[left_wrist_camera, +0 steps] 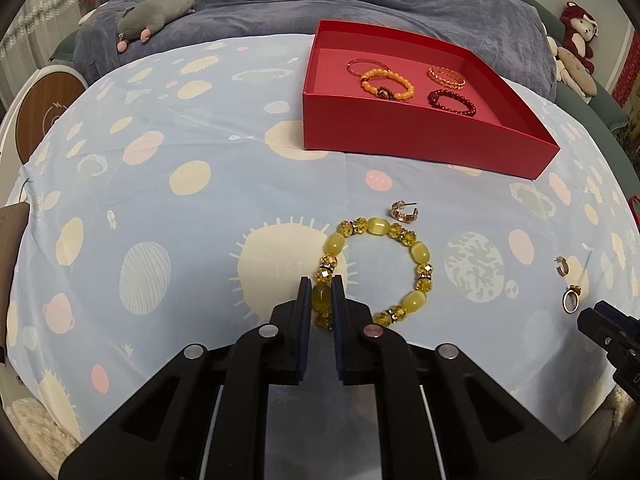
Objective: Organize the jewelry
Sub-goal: 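Grasp the yellow beaded bracelet with the left tool while the right grasps a gold ring, then carry the yellow bracelet and gold ring into the red box and open both tools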
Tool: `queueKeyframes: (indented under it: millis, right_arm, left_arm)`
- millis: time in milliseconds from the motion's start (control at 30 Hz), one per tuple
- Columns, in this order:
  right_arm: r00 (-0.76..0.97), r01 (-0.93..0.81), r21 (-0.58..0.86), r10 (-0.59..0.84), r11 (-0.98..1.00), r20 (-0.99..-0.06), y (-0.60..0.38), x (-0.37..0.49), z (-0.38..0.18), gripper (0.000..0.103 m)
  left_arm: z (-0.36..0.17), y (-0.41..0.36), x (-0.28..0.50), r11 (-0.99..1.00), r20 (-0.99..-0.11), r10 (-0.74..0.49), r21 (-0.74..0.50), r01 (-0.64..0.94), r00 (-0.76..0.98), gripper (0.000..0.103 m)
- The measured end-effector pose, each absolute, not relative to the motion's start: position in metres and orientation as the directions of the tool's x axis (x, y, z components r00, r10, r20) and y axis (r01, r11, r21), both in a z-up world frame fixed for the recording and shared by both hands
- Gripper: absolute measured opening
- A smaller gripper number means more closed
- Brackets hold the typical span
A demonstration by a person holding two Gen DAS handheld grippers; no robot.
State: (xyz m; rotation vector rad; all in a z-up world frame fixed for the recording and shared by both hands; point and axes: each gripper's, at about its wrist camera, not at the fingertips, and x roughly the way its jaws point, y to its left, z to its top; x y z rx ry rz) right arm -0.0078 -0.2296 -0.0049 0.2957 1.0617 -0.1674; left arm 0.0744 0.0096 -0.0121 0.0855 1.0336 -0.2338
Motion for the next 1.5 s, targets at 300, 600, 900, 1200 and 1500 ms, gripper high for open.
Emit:
queueKeyframes:
  millis: [300, 600, 900, 1200, 1500]
  right_arm:
    - [0.479, 0.272, 0.164, 0.015, 0.948, -0.878, -0.228, -0.003, -0.009, 0.044]
    - [0.479, 0.277, 0.174, 0.022, 0.945, -0.878, -0.226, 0.006, -0.015, 0.038]
    - [0.484, 0.284, 0.152, -0.005, 0.947, -0.875, -0.226, 0.014, -0.018, 0.023]
    - [0.492, 0.279, 0.138, -0.018, 0.95, -0.87, -0.225, 0.017, -0.018, 0.015]
    - [0.496, 0.275, 0.172, 0.013, 0.946, -0.868, -0.227, 0.01, -0.017, 0.01]
  left_arm:
    - [-0.012, 0.011, 0.072, 0.971, -0.861, -0.17, -0.064, 0.23, 0.479, 0.01]
    - [-0.012, 0.01, 0.072, 0.972, -0.859, -0.175, -0.075, 0.221, 0.481, 0.01]
    - [-0.013, 0.01, 0.072, 0.973, -0.856, -0.179, -0.081, 0.216, 0.485, 0.01]
    - [-0.013, 0.011, 0.072, 0.973, -0.855, -0.185, -0.09, 0.213, 0.485, 0.01]
    - [-0.012, 0.01, 0.07, 0.966, -0.858, -0.223, -0.13, 0.225, 0.463, 0.01]
